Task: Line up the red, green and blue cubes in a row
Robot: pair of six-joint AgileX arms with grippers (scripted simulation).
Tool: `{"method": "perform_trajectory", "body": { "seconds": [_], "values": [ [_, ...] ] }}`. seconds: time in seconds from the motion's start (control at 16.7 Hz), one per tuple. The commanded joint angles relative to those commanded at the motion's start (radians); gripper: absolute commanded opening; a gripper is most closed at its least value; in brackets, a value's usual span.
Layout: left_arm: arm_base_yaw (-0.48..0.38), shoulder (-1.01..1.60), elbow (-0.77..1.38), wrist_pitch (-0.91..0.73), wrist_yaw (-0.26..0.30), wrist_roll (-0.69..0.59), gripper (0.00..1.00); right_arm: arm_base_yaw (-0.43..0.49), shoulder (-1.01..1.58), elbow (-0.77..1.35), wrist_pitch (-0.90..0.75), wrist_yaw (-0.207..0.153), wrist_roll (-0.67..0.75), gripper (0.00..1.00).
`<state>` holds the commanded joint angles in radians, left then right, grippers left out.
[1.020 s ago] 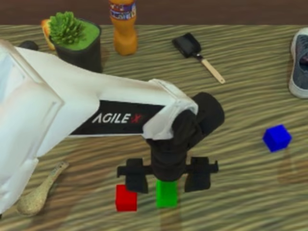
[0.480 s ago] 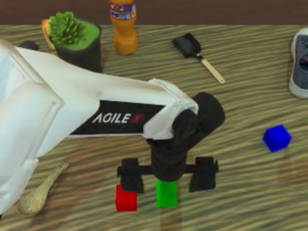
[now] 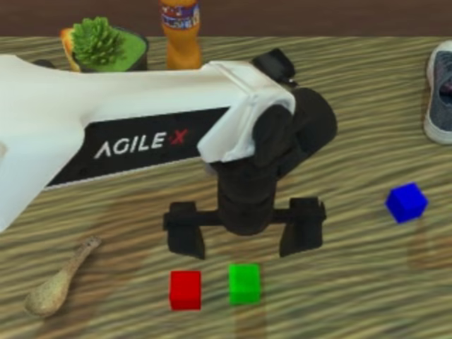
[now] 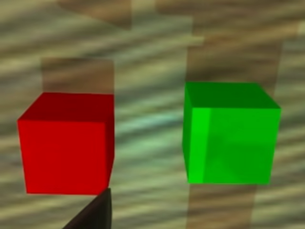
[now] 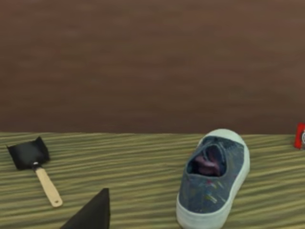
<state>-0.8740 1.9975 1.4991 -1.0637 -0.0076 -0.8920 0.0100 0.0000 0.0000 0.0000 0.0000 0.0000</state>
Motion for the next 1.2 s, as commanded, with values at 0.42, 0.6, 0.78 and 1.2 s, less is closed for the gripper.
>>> {"method": "perform_trajectory", "body": {
  "seconds": [0.42, 0.6, 0.78, 1.2],
  "values": [
    [0.010, -0.029, -0.021, 0.018, -0.002, 0.007, 1.00, 0.005, 0.028, 0.029, -0.019, -0.001, -0.003, 1.00],
    [0.072, -0.146, -0.115, 0.094, -0.009, 0.035, 1.00, 0.021, 0.143, 0.136, -0.089, -0.003, -0.012, 1.00],
    [0.173, -0.336, -0.281, 0.202, -0.015, 0.090, 1.00, 0.041, 0.345, 0.299, -0.199, -0.003, -0.029, 1.00],
    [0.476, -0.953, -0.836, 0.482, -0.021, 0.336, 1.00, 0.100, 1.067, 0.766, -0.546, 0.002, -0.082, 1.00]
  ]
}}
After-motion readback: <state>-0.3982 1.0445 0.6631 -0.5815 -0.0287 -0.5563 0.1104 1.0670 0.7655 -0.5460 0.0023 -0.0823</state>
